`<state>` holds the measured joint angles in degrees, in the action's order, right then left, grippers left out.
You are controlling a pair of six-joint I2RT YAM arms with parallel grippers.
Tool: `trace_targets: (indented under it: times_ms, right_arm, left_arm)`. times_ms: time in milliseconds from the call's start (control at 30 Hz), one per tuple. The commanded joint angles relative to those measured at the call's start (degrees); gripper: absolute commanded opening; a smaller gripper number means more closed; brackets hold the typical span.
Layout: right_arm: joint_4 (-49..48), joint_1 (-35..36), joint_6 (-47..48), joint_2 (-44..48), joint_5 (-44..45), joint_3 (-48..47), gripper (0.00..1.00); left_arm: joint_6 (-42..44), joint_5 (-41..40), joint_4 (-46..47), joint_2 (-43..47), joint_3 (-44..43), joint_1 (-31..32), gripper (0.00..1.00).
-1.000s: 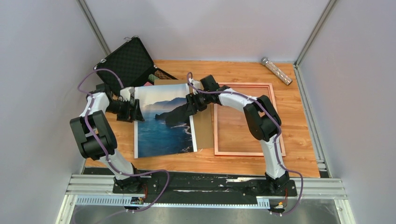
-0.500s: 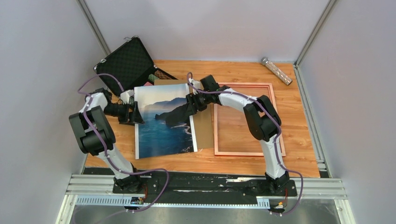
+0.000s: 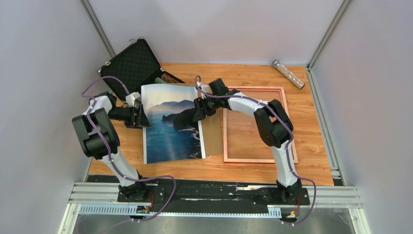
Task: Put the photo into the frame
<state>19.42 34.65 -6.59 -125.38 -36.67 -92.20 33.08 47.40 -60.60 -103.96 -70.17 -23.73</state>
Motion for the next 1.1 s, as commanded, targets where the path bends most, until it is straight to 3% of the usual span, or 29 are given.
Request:
trace_targets:
  times_ms: [0,400,567,933,1067]
  right_arm:
    - [-0.52,0.5,0.24,-0.65,1.12,-1.05,0.6]
    - [-0.35,0.5,0.44,-0.65,1.41,-0.79,0.59]
    - [-0.34,0.5,0.52,-0.77,1.45,-0.88,0.59]
    - [-0.26,0.5,0.44,-1.42,1.59,-1.25,0.59]
    - [-0.16,0.5,0.52,-1.4,1.69,-1.06,0.59]
  left_arm:
    - [-1.26,-0.14,2.43,1.04,-1.48,-0.99,0.91]
    - [-4.69,-3.8,9.61,2.68,0.18,-2.73,0.95]
    - [-3.14,1.12,7.28,0.66,-0.82,-2.74,0.95]
    - [1.72,9.04,3.54,-4.25,-0.74,-2.65,0.87]
    - [1.35,10.61,3.11,-4.3,-0.93,-2.68,0.79]
